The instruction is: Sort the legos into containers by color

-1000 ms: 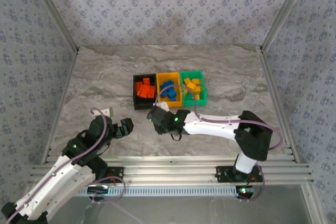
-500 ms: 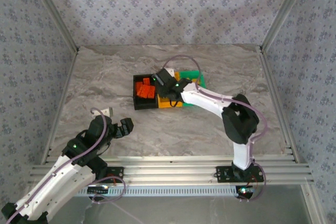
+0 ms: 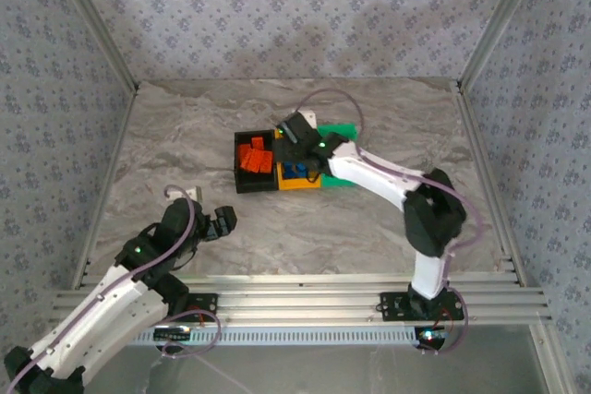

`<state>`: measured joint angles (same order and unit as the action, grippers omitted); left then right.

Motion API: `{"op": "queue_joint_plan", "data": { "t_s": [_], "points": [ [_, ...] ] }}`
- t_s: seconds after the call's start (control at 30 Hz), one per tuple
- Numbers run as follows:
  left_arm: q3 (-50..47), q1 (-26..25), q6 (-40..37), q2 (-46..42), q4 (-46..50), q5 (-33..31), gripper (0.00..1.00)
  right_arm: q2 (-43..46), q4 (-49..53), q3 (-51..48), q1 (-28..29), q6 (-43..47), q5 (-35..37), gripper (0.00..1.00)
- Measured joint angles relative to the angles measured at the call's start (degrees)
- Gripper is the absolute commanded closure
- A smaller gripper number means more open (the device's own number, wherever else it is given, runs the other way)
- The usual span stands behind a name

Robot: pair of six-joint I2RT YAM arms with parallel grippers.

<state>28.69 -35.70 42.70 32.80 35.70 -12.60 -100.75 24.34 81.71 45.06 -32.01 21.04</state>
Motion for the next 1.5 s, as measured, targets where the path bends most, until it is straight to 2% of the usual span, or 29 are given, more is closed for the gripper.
{"op": "queue_joint_plan", "data": {
  "t_s": [0.1,0.17,0.27,0.43,0.57,0.7,0.87,1.0,1.13,1.3,1.4,1.5],
  "points": [
    [1.7,0.11,-0.87,4.66,-3.67,-2.51,0.0,11.06,-3.5,-8.22,0.24,-0.15,0.61,0.06],
    [2.54,0.35,-1.57,7.72,-6.64,-3.82,0.0,17.0,-5.62,-12.68,0.44,-0.31,1.31,0.0],
    [4.55,2.12,-2.56,13.35,-10.58,-5.84,0.0,24.33,-7.23,-19.43,0.74,-0.52,3.34,0.0],
    [7.76,8.39,-6.47,22.16,-17.49,-10.88,0.0,31.01,-6.95,-28.74,1.07,-2.49,8.31,0.0],
    [9.99,15.74,-11.61,28.74,-23.21,-14.16,0.0,37.18,-6.19,-34.99,1.01,-4.24,12.17,0.0],
    [11.47,22.69,-19.34,34.95,-28.74,-16.55,0.0,43.21,-5.68,-38.01,-0.52,-4.68,13.2,0.0],
    [10.23,27.56,-28.06,39.89,-35.89,-16.98,0.0,49.62,-5.88,-42.18,-2.95,-4.61,13.33,0.0],
    [5.4,29.16,-34.62,43.52,-45.46,-16.06,0.0,53.2,-6.01,-44.96,-4.59,-3.5,13.29,0.0],
    [1.36,30.16,-38.62,47.93,-56.04,-12.2,0.0,55.69,-6.43,-47.17,-6.38,-2.29,13.77,0.0],
    [1.31,31.01,-40.76,54.45,-64.13,-7.74,0.0,59.3,-7.91,-51.06,-9.51,-0.66,14.23,0.0],
    [0.66,31.76,-41.24,54.77,-67.1,-4.72,0.0,61.2,-10.32,-53.7,-12.13,1.27,14.36,0.0],
    [-3.1,34.07,-41.35,54.93,-75.45,1.09,0.0,62.88,-15.02,-57.0,-15.04,5.25,14.8,0.0]
  ]
}}
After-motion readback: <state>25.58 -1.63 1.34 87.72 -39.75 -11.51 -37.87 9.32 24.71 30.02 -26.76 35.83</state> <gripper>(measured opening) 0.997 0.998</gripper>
